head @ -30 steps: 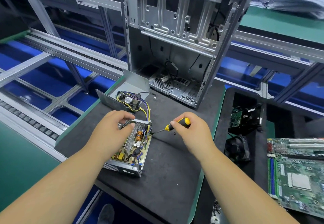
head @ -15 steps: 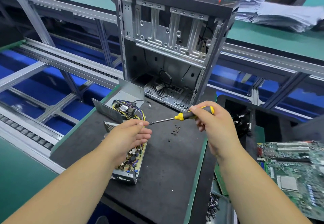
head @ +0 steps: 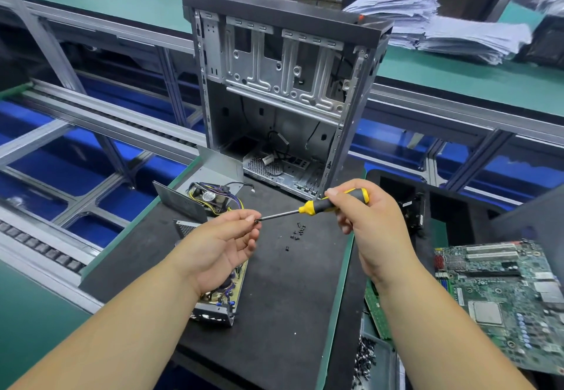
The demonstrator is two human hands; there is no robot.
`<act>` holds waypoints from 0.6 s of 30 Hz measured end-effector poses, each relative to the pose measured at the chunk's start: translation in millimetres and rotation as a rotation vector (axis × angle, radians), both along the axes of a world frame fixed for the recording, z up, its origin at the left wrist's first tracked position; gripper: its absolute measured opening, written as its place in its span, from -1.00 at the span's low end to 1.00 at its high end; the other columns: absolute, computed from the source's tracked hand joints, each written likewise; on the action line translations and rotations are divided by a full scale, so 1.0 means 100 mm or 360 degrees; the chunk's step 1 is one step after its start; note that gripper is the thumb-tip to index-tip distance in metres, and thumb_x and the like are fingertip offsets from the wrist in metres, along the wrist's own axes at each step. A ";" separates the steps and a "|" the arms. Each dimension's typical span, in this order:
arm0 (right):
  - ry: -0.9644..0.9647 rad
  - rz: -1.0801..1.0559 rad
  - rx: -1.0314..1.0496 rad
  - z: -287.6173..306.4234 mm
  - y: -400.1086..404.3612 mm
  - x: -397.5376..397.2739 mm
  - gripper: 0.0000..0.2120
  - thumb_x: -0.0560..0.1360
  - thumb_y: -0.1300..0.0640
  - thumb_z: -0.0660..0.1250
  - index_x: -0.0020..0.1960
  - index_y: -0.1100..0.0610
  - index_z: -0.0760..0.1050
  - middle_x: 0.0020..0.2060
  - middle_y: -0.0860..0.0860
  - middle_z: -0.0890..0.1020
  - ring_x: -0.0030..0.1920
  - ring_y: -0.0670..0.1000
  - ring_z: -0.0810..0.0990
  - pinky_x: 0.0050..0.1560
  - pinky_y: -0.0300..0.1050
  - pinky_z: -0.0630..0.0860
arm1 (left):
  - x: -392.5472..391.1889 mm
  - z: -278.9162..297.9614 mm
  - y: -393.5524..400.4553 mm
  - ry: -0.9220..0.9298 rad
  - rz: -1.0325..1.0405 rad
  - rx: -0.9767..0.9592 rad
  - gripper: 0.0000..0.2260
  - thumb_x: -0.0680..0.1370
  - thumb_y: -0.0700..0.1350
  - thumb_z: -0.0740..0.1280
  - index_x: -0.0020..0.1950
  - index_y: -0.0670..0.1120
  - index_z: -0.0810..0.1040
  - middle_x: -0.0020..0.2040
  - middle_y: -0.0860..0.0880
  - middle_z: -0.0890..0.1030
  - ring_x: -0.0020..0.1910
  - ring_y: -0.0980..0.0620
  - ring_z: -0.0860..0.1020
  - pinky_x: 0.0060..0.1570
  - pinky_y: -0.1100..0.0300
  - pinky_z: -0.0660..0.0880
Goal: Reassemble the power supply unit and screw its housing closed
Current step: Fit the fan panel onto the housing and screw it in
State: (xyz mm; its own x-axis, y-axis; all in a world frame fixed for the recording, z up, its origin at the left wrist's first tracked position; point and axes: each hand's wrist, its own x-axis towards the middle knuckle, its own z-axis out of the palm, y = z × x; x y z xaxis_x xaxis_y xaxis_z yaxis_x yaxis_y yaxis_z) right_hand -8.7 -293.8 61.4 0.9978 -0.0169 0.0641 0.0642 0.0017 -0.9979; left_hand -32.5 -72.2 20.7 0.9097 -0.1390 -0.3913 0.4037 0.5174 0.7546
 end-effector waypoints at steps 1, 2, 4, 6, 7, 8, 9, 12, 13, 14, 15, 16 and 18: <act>-0.0006 0.0002 -0.0003 0.01 0.00 0.00 -0.92 0.41 0.09 0.42 -0.26 0.02 0.60 -0.47 -0.07 0.54 -0.43 -0.09 0.42 -0.45 -0.29 0.38 | 0.00 0.00 0.00 -0.0001 -0.0006 -0.0029 -0.77 0.41 -0.20 0.37 0.05 -0.19 0.58 -0.25 -0.04 0.61 -0.31 0.11 0.57 -0.29 0.30 0.57; -0.0012 0.0003 -0.0002 0.02 0.00 0.00 -0.92 0.42 0.09 0.42 -0.26 0.02 0.60 -0.47 -0.08 0.54 -0.42 -0.09 0.42 -0.45 -0.29 0.38 | -0.01 0.01 0.00 -0.0003 -0.0012 -0.0049 -0.76 0.41 -0.21 0.37 0.06 -0.20 0.58 -0.24 -0.05 0.60 -0.31 0.11 0.57 -0.29 0.30 0.56; -0.0025 0.0011 0.0007 0.03 0.00 -0.01 -0.91 0.44 0.12 0.42 -0.24 0.05 0.59 -0.46 -0.09 0.56 -0.42 -0.09 0.42 -0.45 -0.30 0.38 | -0.01 0.01 0.00 -0.0007 -0.0019 -0.0061 -0.77 0.41 -0.21 0.37 0.05 -0.20 0.57 -0.24 -0.05 0.60 -0.31 0.11 0.56 -0.29 0.30 0.56; -0.0036 0.0023 0.0010 0.04 -0.01 -0.01 -0.92 0.45 0.14 0.41 -0.20 0.12 0.57 -0.46 -0.11 0.57 -0.42 -0.10 0.42 -0.45 -0.30 0.38 | 0.00 0.02 0.00 -0.0014 -0.0017 -0.0052 -0.78 0.41 -0.20 0.37 0.04 -0.20 0.57 -0.24 -0.05 0.59 -0.31 0.11 0.55 -0.29 0.30 0.56; -0.0038 0.0024 0.0008 0.04 -0.01 -0.01 -0.92 0.45 0.14 0.41 -0.19 0.14 0.57 -0.46 -0.11 0.58 -0.42 -0.10 0.42 -0.45 -0.30 0.38 | 0.00 0.02 0.00 -0.0017 -0.0013 -0.0049 -0.78 0.41 -0.20 0.37 0.04 -0.19 0.57 -0.25 -0.05 0.59 -0.31 0.11 0.55 -0.29 0.30 0.56; -0.0038 0.0022 0.0007 0.04 -0.01 -0.01 -0.90 0.44 0.12 0.41 -0.19 0.14 0.56 -0.47 -0.10 0.57 -0.42 -0.09 0.42 -0.45 -0.30 0.39 | 0.01 0.02 0.00 -0.0021 -0.0007 -0.0048 -0.79 0.41 -0.21 0.37 0.03 -0.19 0.58 -0.25 -0.05 0.58 -0.31 0.11 0.55 -0.29 0.30 0.56; -0.0037 0.0020 0.0004 0.05 -0.01 -0.02 -0.90 0.43 0.11 0.41 -0.19 0.15 0.56 -0.47 -0.10 0.57 -0.42 -0.09 0.42 -0.45 -0.30 0.39 | 0.01 0.02 0.00 -0.0026 0.0001 -0.0047 -0.80 0.41 -0.21 0.36 0.02 -0.20 0.58 -0.25 -0.05 0.58 -0.31 0.11 0.54 -0.29 0.31 0.55; -0.0028 0.0012 -0.0003 0.05 0.00 -0.02 -0.90 0.41 0.09 0.42 -0.21 0.12 0.57 -0.47 -0.09 0.56 -0.43 -0.09 0.42 -0.45 -0.29 0.39 | 0.02 0.02 0.00 -0.0036 0.0015 -0.0049 -0.81 0.42 -0.21 0.35 0.02 -0.20 0.57 -0.25 -0.05 0.56 -0.31 0.11 0.53 -0.28 0.31 0.55; -0.0022 0.0008 -0.0004 0.05 0.00 -0.02 -0.91 0.41 0.09 0.42 -0.22 0.10 0.57 -0.46 -0.09 0.56 -0.43 -0.09 0.43 -0.45 -0.29 0.39 | 0.02 0.02 0.00 -0.0038 0.0014 -0.0044 -0.81 0.42 -0.22 0.35 0.02 -0.20 0.56 -0.26 -0.05 0.56 -0.31 0.11 0.53 -0.28 0.31 0.55; -0.0018 0.0004 -0.0008 0.05 0.00 -0.02 -0.92 0.40 0.08 0.42 -0.23 0.07 0.58 -0.46 -0.08 0.56 -0.42 -0.09 0.43 -0.44 -0.29 0.39 | 0.02 0.02 0.00 -0.0042 0.0010 -0.0037 -0.81 0.42 -0.22 0.35 0.02 -0.20 0.56 -0.26 -0.05 0.56 -0.31 0.11 0.53 -0.28 0.31 0.55; -0.0017 0.0001 -0.0014 0.05 0.00 -0.02 -0.93 0.39 0.07 0.42 -0.23 0.05 0.58 -0.45 -0.07 0.56 -0.42 -0.09 0.44 -0.44 -0.28 0.40 | 0.02 0.03 -0.01 -0.0047 0.0007 -0.0032 -0.81 0.42 -0.22 0.35 0.02 -0.20 0.56 -0.26 -0.05 0.56 -0.31 0.11 0.53 -0.28 0.31 0.55; -0.0021 0.0000 -0.0021 0.04 0.00 -0.01 -0.94 0.39 0.07 0.43 -0.24 0.03 0.59 -0.45 -0.07 0.56 -0.41 -0.08 0.44 -0.43 -0.28 0.40 | 0.02 0.03 -0.01 -0.0054 0.0007 -0.0026 -0.82 0.43 -0.22 0.35 0.01 -0.20 0.56 -0.26 -0.05 0.57 -0.31 0.11 0.53 -0.28 0.31 0.55; -0.0043 0.0012 -0.0057 0.03 -0.01 -0.01 -0.95 0.40 0.07 0.43 -0.23 0.02 0.59 -0.44 -0.08 0.56 -0.40 -0.07 0.45 -0.41 -0.27 0.42 | 0.02 0.03 -0.01 -0.0072 0.0026 0.0019 -0.86 0.47 -0.23 0.34 0.00 -0.20 0.57 -0.27 -0.04 0.57 -0.31 0.11 0.54 -0.27 0.32 0.55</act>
State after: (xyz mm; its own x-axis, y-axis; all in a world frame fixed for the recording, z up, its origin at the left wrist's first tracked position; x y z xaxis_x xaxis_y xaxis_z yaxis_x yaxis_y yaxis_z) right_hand -9.2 -294.4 64.8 0.9958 -0.0063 0.0916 0.0913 -0.0333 -0.9953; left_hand -30.6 -73.0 23.5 0.9286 -0.1194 -0.3513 0.3605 0.5147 0.7779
